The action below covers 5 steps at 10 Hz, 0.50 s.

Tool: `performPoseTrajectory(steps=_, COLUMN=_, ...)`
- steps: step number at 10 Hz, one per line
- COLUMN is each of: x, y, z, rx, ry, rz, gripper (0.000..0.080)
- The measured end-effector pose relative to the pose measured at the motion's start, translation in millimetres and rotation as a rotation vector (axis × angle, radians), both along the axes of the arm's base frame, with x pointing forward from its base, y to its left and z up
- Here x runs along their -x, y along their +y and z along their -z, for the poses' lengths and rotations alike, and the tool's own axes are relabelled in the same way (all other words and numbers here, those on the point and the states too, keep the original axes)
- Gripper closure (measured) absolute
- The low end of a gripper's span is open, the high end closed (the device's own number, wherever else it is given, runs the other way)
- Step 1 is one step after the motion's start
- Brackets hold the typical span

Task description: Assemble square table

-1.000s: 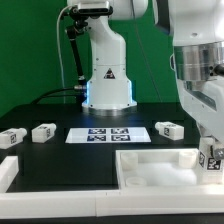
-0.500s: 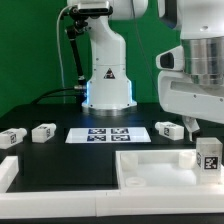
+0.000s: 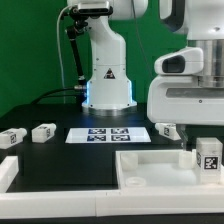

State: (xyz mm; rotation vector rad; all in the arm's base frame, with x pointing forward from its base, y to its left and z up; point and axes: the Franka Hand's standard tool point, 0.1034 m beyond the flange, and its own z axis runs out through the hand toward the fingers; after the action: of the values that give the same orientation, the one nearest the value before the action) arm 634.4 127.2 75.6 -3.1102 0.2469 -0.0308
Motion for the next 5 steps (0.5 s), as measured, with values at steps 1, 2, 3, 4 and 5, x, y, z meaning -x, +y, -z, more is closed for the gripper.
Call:
performPoseTrajectory(steps=1, x=-0.8, y=0.9, z=1.0, rx=0.004, ry=-0.012, rz=-0.112, gripper=0.0151)
performPoseTrajectory(steps=2, x=-1.4, y=0.1, z=0.9, rx=0.005, ry=-0.018, rz=-0.168, gripper=0.0151)
performPoseTrajectory(steps=3, x=-1.8, y=-2.5, z=1.3, rx=0.006, ry=-0.027, rz=-0.221, gripper=0.0151)
performPoseTrajectory(steps=4, x=-1.6, y=-1.9, z=1.8, rx=0.004, ry=-0.026, rz=-0.207, gripper=0.0151)
performPoseTrajectory(steps=5, x=-1.5, y=-1.7, z=1.9, rx=0.003, ry=-0.025, rz=-0.197, gripper=0.0271)
